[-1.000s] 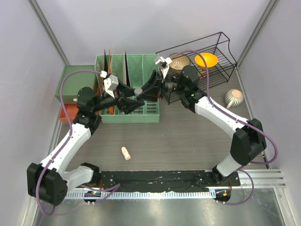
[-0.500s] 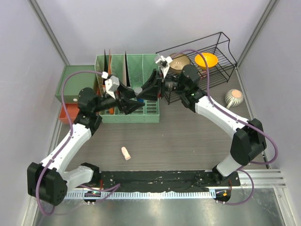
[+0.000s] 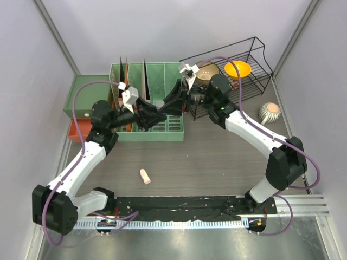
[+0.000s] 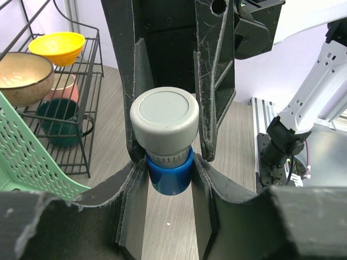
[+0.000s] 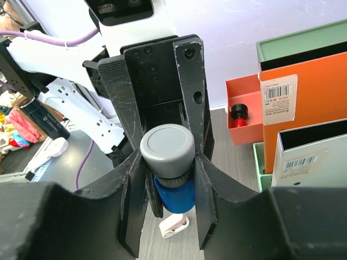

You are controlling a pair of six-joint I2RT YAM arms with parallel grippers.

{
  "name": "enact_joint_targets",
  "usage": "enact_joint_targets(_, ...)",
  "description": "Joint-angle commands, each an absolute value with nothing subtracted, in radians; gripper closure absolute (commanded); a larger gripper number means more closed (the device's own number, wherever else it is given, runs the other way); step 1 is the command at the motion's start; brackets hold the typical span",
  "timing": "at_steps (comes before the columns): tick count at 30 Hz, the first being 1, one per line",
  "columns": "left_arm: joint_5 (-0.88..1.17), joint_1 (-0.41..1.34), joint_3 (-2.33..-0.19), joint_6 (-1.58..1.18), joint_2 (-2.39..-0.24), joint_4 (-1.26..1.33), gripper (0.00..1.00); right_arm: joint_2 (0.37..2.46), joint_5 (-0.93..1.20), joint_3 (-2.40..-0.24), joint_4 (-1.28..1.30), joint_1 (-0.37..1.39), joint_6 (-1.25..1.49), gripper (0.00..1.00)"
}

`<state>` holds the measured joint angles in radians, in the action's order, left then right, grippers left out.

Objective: Organize the desk
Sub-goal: Place the stationery in the drawer.

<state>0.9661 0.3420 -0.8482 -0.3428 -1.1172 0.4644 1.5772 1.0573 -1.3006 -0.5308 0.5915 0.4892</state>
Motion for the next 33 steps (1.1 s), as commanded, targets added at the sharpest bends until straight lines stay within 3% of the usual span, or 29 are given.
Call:
enact_joint_targets(1, 0.983, 0.357, -0.859, -0.363, -1.114, 0.531, 0.67, 1.531, 1.054, -1.33, -0.545, 0.601, 0.48, 0.6)
enact_joint_targets(3, 0.983, 0.357, -0.861, -0.374, -1.111, 0.544, 0.76, 1.531, 1.054, -1.327, -0.538, 0.601, 0.474, 0.59)
enact_joint_targets(4, 0.985, 0.357, -0.862, -0.38, -1.109, 0.548, 0.88, 1.531, 1.054, -1.327, -0.529, 0.601, 0.466, 0.58)
enact_joint_targets(6, 0.98, 0.356, -0.862, -0.399, -1.101, 0.557, 1.0, 1.531, 1.048, -1.325, -0.502, 0.601, 0.445, 0.55)
enact_joint_targets(13, 0.983, 0.357, -0.854, -0.431, -1.069, 0.575, 1.0, 1.531, 1.006, -1.333, -0.356, 0.601, 0.304, 0.39)
enact_joint_targets(20, 0.977, 0.357, -0.85, -0.419, -1.06, 0.563, 1.0, 1.509, 0.985, -1.339, -0.279, 0.603, 0.232, 0.16)
enact_joint_targets(33, 0.928, 0.35, -0.884, -0.318, -1.049, 0.408, 1.0, 1.417, 1.022, -1.315, -0.12, 0.603, 0.129, 0.09)
